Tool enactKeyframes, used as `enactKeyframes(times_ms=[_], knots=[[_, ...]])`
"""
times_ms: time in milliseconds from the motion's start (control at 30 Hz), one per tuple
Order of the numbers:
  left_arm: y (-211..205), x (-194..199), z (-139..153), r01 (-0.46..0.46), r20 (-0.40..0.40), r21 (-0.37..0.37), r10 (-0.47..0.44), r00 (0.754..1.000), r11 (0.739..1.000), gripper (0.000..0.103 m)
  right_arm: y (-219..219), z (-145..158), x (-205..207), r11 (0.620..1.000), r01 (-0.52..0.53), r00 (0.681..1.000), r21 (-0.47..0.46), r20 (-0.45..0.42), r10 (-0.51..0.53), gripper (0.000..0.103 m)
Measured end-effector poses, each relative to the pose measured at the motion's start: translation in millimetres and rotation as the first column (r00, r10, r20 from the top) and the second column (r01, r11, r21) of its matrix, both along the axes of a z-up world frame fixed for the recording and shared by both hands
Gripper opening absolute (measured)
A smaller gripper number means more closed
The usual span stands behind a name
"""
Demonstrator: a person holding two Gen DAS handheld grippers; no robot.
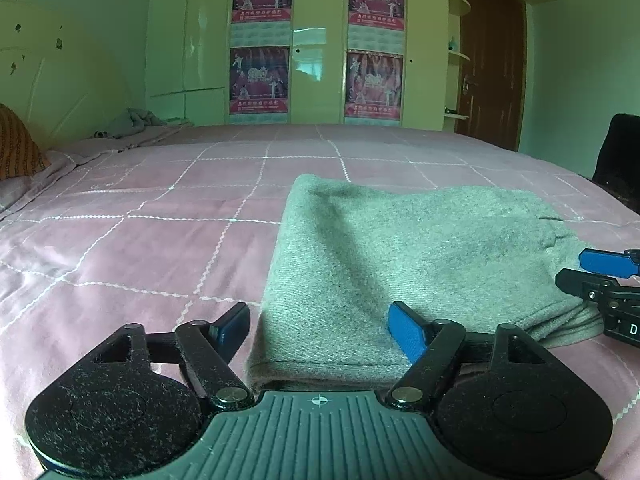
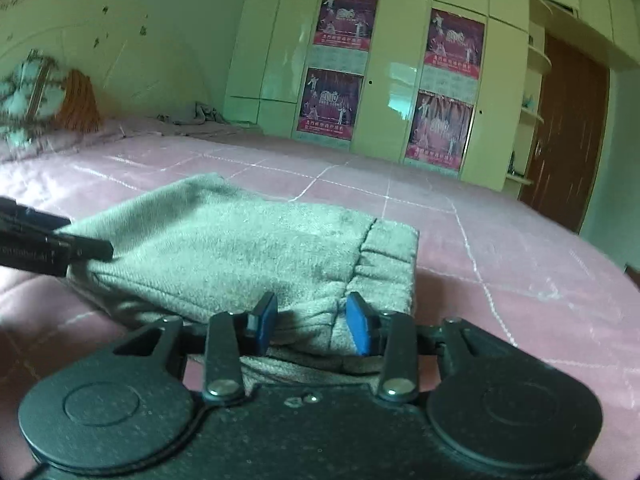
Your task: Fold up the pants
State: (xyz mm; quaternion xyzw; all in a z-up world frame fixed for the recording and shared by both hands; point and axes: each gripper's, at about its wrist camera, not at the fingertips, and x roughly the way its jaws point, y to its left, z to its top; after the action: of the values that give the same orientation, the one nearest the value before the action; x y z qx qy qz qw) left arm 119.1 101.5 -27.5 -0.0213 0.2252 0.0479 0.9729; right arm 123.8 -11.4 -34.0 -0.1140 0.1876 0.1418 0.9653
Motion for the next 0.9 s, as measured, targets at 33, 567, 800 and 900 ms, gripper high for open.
enactKeyframes(times_ms=[33, 567, 800, 900], knots=[[0.9, 0.0, -0.5, -0.003, 0.001, -0.005, 0.003, 1.0, 1.0, 0.079, 0.4, 0.4, 1.0, 1.0, 0.001, 1.0, 0.003, -0.003, -0.001, 0.039], [69.0, 8.5, 18.3, -0.008, 0.021, -0.356, 0.016, 1.0, 0.934, 0.08, -29.1, 36.2, -5.9, 0.981, 0.038, 0.999, 0.191, 0.002, -0.039, 0.073], [126.8, 50.0, 6.0, 0.041, -0.054, -0.605, -0.093, 0.994, 0.795, 0.08, -93.7, 29.2, 35.7, 0.835, 0.136, 0.962, 0.534, -0.272, 0.017, 0.073], [144.9, 65.6, -3.1, 0.042, -0.096, -0.672, -0.143, 0.985, 0.739, 0.08, -121.2, 17.6, 52.4, 0.752, 0.218, 0.928, 0.622, -0.37, 0.037, 0.076]])
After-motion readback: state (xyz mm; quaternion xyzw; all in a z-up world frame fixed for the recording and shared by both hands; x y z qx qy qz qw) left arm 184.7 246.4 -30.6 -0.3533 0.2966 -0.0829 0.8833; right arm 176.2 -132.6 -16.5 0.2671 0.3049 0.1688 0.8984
